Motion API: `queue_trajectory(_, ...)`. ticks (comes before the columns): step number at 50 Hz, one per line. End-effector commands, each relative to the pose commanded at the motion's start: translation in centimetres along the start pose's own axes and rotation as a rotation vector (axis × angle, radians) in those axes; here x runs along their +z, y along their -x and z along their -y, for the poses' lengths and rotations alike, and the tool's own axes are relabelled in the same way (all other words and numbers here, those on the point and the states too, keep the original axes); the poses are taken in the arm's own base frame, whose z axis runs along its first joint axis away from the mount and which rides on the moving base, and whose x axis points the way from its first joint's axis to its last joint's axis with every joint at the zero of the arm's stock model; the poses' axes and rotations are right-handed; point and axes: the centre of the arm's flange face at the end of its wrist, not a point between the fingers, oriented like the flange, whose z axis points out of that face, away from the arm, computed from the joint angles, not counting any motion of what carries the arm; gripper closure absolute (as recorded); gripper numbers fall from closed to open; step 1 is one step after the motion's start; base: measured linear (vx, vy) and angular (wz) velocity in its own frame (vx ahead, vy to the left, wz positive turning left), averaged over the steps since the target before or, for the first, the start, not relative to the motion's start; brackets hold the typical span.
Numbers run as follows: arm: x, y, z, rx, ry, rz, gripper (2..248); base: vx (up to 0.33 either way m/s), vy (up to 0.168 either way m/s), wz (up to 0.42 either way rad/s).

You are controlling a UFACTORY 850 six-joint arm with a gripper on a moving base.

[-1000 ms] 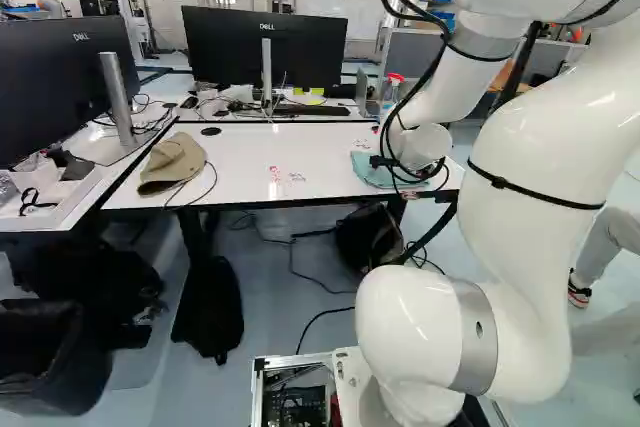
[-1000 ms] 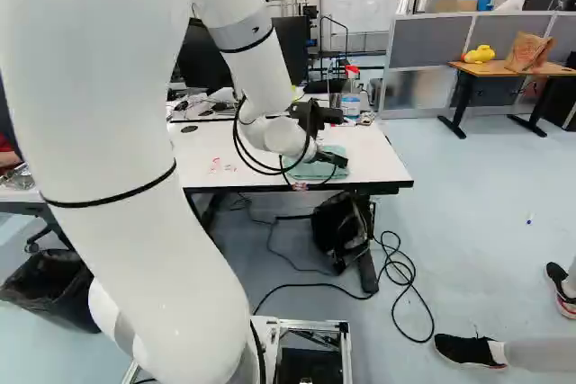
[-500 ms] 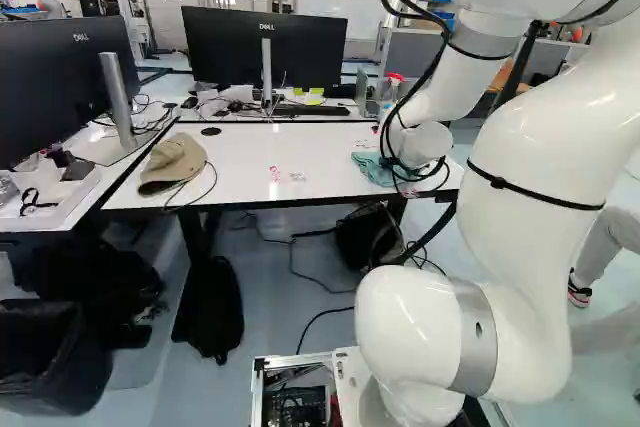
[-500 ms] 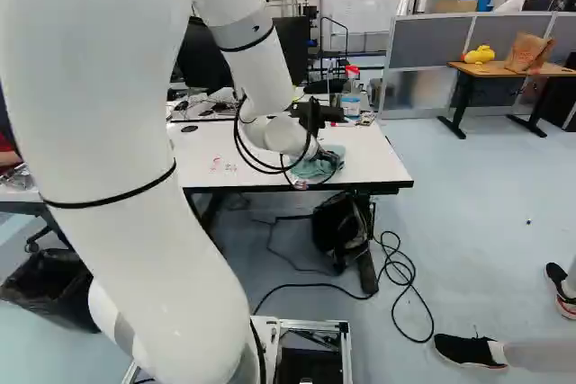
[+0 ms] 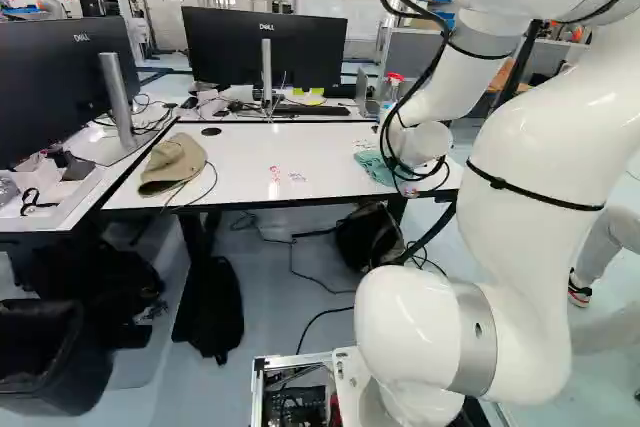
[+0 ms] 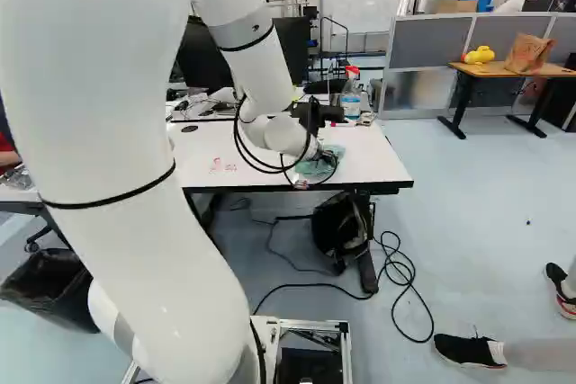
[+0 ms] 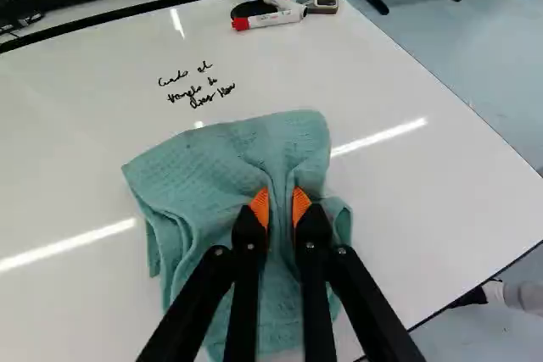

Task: Clean the table with the green towel

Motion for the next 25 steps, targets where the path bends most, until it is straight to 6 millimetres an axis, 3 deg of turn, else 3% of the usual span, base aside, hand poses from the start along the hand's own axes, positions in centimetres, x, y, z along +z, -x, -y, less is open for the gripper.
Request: queue_trajectory(25,-2.4,-1.5,0.0,0.0,0.0,-0.059,200,0.0,0.0,0.0)
